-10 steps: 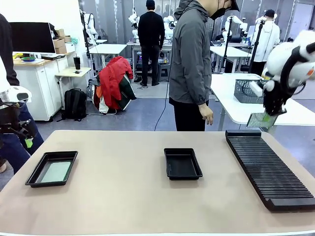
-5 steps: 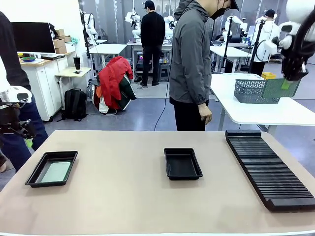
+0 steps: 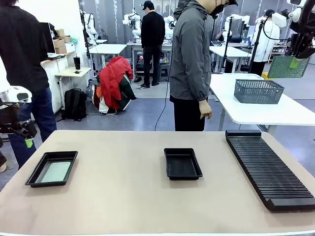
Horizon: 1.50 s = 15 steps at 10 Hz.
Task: Inspect and transfer BCBs to ESD trays.
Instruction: Pick up the Blank PCB from the PCB Rack and place it in the right ESD tray.
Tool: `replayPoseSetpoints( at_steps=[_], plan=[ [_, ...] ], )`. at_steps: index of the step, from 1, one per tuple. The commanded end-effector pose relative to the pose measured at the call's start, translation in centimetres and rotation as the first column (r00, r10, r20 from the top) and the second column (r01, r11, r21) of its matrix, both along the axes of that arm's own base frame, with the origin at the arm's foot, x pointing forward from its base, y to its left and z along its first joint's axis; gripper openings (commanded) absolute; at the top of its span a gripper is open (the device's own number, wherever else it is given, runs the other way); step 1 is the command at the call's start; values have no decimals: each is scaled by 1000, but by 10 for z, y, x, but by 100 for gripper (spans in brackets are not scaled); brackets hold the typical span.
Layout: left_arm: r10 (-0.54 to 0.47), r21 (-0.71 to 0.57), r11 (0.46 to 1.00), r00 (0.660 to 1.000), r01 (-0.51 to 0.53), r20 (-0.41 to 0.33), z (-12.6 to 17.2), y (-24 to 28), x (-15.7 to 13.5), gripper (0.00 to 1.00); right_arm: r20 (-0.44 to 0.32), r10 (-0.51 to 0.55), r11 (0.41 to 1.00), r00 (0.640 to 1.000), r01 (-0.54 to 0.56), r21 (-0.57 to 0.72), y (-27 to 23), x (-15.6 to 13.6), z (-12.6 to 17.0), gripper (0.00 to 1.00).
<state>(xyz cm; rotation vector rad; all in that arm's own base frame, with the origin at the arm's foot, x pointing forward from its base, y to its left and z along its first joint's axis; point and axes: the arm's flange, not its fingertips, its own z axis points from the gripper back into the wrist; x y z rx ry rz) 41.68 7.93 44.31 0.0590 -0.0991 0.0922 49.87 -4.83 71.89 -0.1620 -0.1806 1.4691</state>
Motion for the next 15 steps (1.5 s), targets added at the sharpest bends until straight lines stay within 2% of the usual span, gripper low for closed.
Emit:
replayPoseSetpoints(
  at_steps=[1,11,13,15],
  plan=[
    [0,1,1000,1000,0,3,-1,0,1,100,-8,5,1000,1000,-5,0,1,1,-4,2],
    [0,1,1000,1000,0,3,-1,0,1,100,-6,2,1000,1000,-2,0,0,2,-3,2],
    [0,1,1000,1000,0,3,-1,0,1,100,-11,-145,976,989,145,162,15,2,-14,2],
    [0,1,1000,1000,0,3,-1,0,1,100,-75,-344,877,936,348,330,27,3,-32,2]
  ],
)
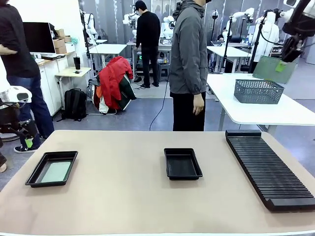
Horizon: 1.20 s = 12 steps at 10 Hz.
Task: Inspect and transfer BCBs to ESD trays.
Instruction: Pick up the Blank PCB from the PCB Rack and place it in the right ESD tray.
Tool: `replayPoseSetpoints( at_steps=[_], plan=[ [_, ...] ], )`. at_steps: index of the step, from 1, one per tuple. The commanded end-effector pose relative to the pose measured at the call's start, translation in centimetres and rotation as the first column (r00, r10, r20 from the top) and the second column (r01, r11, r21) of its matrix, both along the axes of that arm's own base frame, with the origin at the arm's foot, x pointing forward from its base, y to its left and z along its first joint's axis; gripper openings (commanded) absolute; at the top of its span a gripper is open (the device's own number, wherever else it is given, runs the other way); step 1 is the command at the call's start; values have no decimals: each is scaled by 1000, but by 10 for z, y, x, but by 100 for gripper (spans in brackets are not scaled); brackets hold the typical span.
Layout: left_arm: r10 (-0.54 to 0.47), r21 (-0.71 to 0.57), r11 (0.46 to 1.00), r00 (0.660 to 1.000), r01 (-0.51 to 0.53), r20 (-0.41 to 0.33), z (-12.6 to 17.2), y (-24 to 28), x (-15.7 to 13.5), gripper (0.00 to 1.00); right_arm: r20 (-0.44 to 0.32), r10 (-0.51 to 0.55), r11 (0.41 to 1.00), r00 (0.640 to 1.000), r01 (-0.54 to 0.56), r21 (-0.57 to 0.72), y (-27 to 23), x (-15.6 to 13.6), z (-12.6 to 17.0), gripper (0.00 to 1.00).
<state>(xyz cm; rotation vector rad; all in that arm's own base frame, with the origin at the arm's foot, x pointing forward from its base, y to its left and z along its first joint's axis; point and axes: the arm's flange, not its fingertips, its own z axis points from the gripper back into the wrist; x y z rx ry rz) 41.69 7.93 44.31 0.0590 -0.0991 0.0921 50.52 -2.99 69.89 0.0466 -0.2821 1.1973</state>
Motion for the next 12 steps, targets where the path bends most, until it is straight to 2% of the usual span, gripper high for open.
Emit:
replayPoseSetpoints(
  at_steps=[1,3,5,9,12],
  plan=[
    [1,1,1000,1000,-1,3,-1,0,1,100,5,-223,960,975,218,174,16,-2,-23,2],
    [1,1,1000,1000,-1,3,-1,0,1,100,-84,-395,877,915,403,262,34,-3,-52,2],
    [1,1,1000,1000,-1,3,-1,0,1,100,-175,-505,790,845,535,299,58,-1,-84,2],
    [1,1,1000,1000,-1,3,-1,0,1,100,-421,-581,609,696,715,343,108,5,-169,2],
    [1,1,1000,1000,-1,3,-1,0,1,100,-553,-574,515,604,791,329,144,-5,-232,2]
  ],
)
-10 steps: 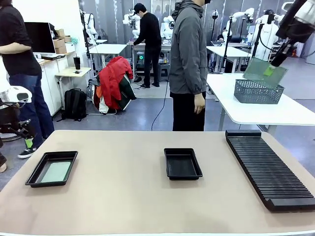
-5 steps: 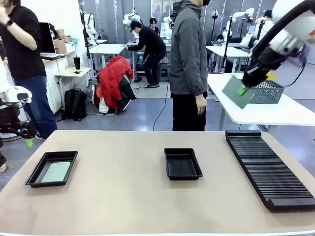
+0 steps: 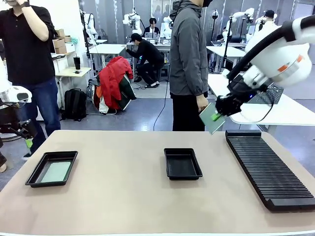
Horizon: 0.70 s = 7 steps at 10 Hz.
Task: Inspect and transfer BCBs to ESD trays.
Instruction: Pick up the Blank PCB from the PCB Rack and place it in the right ESD tray.
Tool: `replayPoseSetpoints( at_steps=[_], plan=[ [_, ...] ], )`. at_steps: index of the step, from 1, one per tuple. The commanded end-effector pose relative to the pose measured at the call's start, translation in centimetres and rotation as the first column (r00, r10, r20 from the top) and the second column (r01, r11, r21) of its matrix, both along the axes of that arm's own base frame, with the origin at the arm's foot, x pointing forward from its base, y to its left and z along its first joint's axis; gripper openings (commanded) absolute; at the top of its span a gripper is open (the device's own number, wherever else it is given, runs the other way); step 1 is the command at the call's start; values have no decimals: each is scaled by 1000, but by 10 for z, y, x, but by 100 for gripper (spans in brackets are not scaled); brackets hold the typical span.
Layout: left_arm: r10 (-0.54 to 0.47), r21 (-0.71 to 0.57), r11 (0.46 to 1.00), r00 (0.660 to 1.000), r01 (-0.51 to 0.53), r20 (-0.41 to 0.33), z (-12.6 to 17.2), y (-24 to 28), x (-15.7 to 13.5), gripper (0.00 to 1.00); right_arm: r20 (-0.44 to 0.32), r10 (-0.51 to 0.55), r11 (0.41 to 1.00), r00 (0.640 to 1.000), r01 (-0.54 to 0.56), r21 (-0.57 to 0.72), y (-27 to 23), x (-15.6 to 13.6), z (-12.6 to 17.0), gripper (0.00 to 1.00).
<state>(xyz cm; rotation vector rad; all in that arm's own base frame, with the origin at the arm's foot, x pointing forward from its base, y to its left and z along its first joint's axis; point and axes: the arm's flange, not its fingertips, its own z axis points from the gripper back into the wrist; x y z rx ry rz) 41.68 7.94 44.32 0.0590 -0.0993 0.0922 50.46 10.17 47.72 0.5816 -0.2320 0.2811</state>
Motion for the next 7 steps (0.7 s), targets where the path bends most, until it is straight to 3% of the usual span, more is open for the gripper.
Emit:
replayPoseSetpoints(
  at_steps=[1,7],
  plan=[
    [0,1,1000,1000,0,3,-1,0,1,100,-31,-97,991,995,99,89,23,-7,-28,2],
    [0,1,1000,1000,0,3,-1,0,1,100,-138,-171,968,976,192,160,79,-21,-115,2]
  ],
)
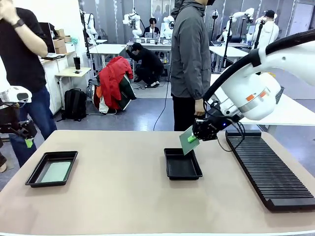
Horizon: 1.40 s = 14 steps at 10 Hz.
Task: Inspect and transfer BCBs to ESD trays.
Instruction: Pick up the Blank PCB from the PCB Rack and place it in the right ESD tray.
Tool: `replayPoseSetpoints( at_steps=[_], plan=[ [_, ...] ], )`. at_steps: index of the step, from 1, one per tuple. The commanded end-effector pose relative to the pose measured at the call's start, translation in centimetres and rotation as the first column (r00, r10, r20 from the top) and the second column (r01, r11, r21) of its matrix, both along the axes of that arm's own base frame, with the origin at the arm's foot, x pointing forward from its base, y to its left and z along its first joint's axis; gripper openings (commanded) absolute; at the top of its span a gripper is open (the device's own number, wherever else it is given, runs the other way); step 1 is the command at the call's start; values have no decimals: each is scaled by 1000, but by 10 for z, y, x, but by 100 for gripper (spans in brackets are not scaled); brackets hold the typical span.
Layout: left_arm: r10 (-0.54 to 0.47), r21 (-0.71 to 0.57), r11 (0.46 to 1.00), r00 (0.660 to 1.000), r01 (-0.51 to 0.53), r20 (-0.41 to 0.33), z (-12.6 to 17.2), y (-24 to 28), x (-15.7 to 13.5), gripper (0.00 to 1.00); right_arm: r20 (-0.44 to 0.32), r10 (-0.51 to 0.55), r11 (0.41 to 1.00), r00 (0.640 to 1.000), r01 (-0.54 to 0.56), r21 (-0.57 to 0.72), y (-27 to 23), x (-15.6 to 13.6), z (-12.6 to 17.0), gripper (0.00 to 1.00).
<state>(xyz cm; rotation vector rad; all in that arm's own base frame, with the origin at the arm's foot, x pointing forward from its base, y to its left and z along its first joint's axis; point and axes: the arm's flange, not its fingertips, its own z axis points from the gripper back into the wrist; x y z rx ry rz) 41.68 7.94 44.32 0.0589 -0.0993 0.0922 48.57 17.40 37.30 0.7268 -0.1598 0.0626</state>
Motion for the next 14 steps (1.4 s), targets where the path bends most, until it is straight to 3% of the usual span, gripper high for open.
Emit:
replayPoseSetpoints(
  at_steps=[1,6,14],
  plan=[
    [0,1,1000,1000,0,3,-1,0,1,100,3,-31,999,1000,31,28,14,-2,-25,2],
    [0,1,1000,1000,0,3,-1,0,1,100,-26,-24,999,999,25,26,28,-13,-63,2],
    [0,1,1000,1000,0,3,-1,0,1,100,-68,-30,999,997,29,-15,34,-10,-89,2]
  ],
)
